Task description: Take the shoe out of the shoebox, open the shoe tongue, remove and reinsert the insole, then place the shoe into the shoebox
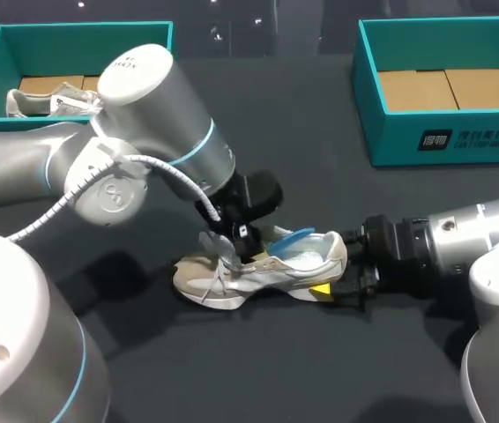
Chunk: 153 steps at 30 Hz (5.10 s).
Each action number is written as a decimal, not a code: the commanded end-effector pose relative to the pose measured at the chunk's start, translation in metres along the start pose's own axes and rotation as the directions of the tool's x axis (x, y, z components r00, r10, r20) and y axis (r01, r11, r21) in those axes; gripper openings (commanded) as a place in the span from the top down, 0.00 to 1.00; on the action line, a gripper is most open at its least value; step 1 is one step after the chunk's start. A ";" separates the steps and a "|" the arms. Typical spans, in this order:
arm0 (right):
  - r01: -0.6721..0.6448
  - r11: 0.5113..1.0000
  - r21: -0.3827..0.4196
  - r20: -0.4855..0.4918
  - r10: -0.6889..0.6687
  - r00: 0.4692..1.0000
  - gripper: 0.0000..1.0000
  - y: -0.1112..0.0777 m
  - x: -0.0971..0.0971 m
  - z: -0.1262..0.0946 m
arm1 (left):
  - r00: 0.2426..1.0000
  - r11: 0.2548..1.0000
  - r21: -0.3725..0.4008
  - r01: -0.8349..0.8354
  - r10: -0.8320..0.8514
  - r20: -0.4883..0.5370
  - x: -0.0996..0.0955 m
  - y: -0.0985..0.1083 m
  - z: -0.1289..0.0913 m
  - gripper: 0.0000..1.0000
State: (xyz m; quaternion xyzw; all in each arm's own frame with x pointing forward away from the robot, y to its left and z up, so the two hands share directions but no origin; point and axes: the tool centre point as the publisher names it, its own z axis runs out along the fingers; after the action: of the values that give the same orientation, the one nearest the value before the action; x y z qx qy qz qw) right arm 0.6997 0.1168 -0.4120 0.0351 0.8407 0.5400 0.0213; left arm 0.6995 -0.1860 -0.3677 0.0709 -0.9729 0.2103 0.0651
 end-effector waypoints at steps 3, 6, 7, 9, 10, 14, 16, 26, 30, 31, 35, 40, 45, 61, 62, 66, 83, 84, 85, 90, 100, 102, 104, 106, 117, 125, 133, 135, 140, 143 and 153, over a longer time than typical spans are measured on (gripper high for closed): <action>0.000 1.000 0.005 0.001 0.000 1.000 1.00 0.000 0.002 0.000 | 1.000 0.998 0.052 -0.021 0.021 -0.005 0.001 -0.005 -0.010 1.00; 0.000 1.000 0.005 0.001 0.000 1.000 1.00 0.000 0.002 0.000 | 0.999 0.997 0.073 -0.034 0.034 0.004 0.004 -0.015 -0.013 1.00; 0.000 1.000 0.005 0.001 0.000 1.000 1.00 0.000 0.002 0.000 | 0.999 0.996 0.079 -0.039 0.039 0.007 0.004 -0.019 -0.014 1.00; 0.000 1.000 0.005 0.001 0.000 1.000 1.00 0.000 0.002 0.000 | 0.999 0.995 0.089 -0.045 0.044 0.012 0.005 -0.027 -0.015 1.00; 0.000 1.000 0.005 0.001 0.000 1.000 1.00 0.000 0.002 0.000 | 0.999 0.995 0.092 -0.048 0.047 0.014 0.006 -0.030 -0.015 1.00; 0.000 1.000 0.005 0.001 0.000 1.000 1.00 0.000 0.002 0.000 | 0.998 0.993 0.101 -0.054 0.052 0.018 0.006 -0.042 -0.014 1.00; 0.000 1.000 0.005 0.001 0.000 1.000 1.00 0.000 0.002 0.000 | 0.998 0.993 0.104 -0.054 0.052 0.018 0.006 -0.049 -0.013 1.00; 0.000 1.000 0.005 0.001 0.000 1.000 1.00 0.000 0.002 0.000 | 0.997 0.990 0.123 -0.065 0.060 0.045 0.014 -0.050 -0.015 0.60; 0.000 1.000 0.005 0.001 0.000 1.000 1.00 0.000 0.002 0.000 | 0.997 0.988 0.143 -0.064 0.057 0.058 0.016 -0.053 -0.019 0.57; 0.000 1.000 0.005 0.001 0.000 1.000 1.00 0.000 0.002 0.000 | 0.997 0.987 0.148 -0.065 0.058 0.057 0.016 -0.054 -0.020 0.55; 0.000 1.000 0.005 0.001 0.000 1.000 1.00 0.000 0.002 0.000 | 0.995 0.982 0.174 -0.078 0.066 0.077 0.020 -0.059 -0.021 0.53; 0.000 1.000 0.005 0.001 0.000 1.000 1.00 0.000 0.002 0.000 | 0.991 0.975 0.202 -0.093 0.071 0.115 0.027 -0.066 -0.017 0.54; 0.000 1.000 0.005 0.001 0.000 1.000 1.00 0.000 0.002 0.000 | 0.986 0.970 0.227 -0.089 0.054 0.157 0.029 -0.073 -0.011 0.55; 0.000 1.000 0.005 0.001 0.000 1.000 1.00 0.000 0.002 0.000 | 0.970 0.959 0.270 -0.090 0.022 0.244 0.020 -0.074 0.009 0.66; 0.000 1.000 0.005 0.001 0.000 1.000 1.00 0.000 0.002 0.000 | 0.969 0.958 0.272 -0.090 0.022 0.246 0.020 -0.074 0.010 0.66; 0.000 1.000 0.005 0.001 0.000 1.000 1.00 0.000 0.002 0.000 | 0.963 0.957 0.277 -0.090 0.013 0.270 0.019 -0.072 0.014 0.72; 0.000 1.000 0.005 0.001 0.000 1.000 1.00 0.000 0.002 0.000 | 0.959 0.937 0.342 -0.067 -0.035 0.283 0.011 -0.102 0.000 1.00; 0.000 1.000 0.005 0.001 0.000 1.000 1.00 0.000 0.002 0.000 | 0.959 0.936 0.345 -0.066 -0.037 0.282 0.010 -0.103 0.000 1.00; 0.000 1.000 0.005 0.001 0.000 1.000 1.00 0.000 0.002 0.000 | 0.959 0.936 0.347 -0.064 -0.039 0.281 0.010 -0.105 0.001 1.00; 0.000 1.000 0.005 0.001 0.000 1.000 1.00 0.000 0.002 0.000 | 0.956 0.927 0.370 -0.057 -0.056 0.289 0.010 -0.104 0.001 0.67; 0.000 1.000 0.005 0.001 0.000 1.000 1.00 0.000 0.002 0.000 | 0.940 0.921 0.383 -0.067 -0.070 0.333 0.011 -0.099 0.010 0.63; 0.000 1.000 0.005 0.001 0.000 1.000 1.00 0.000 0.002 0.000 | 0.939 0.921 0.383 -0.067 -0.071 0.336 0.010 -0.099 0.012 0.65; 0.000 1.000 0.005 0.001 0.000 1.000 1.00 0.000 0.002 0.000 | 0.939 0.921 0.383 -0.065 -0.074 0.337 0.008 -0.099 0.014 0.67; 0.000 1.000 0.005 0.001 0.000 1.000 1.00 0.000 0.002 0.000 | 0.938 0.921 0.383 -0.065 -0.075 0.338 0.007 -0.099 0.015 0.74; 0.000 1.000 0.005 0.001 0.000 1.000 1.00 0.000 0.002 0.000 | 0.948 0.926 0.375 -0.037 -0.086 0.305 0.003 -0.103 0.004 1.00; 0.000 1.000 0.005 0.001 0.000 1.000 1.00 0.000 0.002 0.000 | 0.971 0.939 0.343 -0.011 -0.072 0.228 0.018 -0.122 -0.021 1.00; 0.000 1.000 0.005 0.001 0.000 1.000 1.00 0.000 0.002 0.000 | 0.994 0.956 0.293 -0.008 -0.024 0.106 0.039 -0.141 -0.043 1.00; 0.000 1.000 0.005 0.001 0.000 1.000 1.00 0.000 0.002 0.000 | 0.997 0.959 0.284 -0.011 -0.013 0.081 0.045 -0.147 -0.048 1.00; 0.000 1.000 0.005 0.001 0.000 1.000 1.00 0.000 0.002 0.000 | 0.999 0.970 0.242 -0.026 0.021 0.024 0.059 -0.159 -0.059 1.00; 0.000 1.000 0.005 0.001 0.000 1.000 1.00 0.000 0.002 0.000 | 0.999 0.975 0.220 -0.031 0.037 -0.020 0.066 -0.169 -0.066 1.00; 0.000 1.000 0.005 0.001 0.000 1.000 1.00 0.000 0.002 0.000 | 0.984 0.930 0.367 -0.026 0.089 -0.157 0.087 -0.192 -0.126 1.00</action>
State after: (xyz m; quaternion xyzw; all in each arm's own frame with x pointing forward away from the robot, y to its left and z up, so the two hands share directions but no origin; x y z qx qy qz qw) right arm 0.6993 0.1162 -0.4123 0.0349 0.8407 0.5399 0.0212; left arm 0.6571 -0.3396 -0.1743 0.0442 -0.9178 0.3795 0.1083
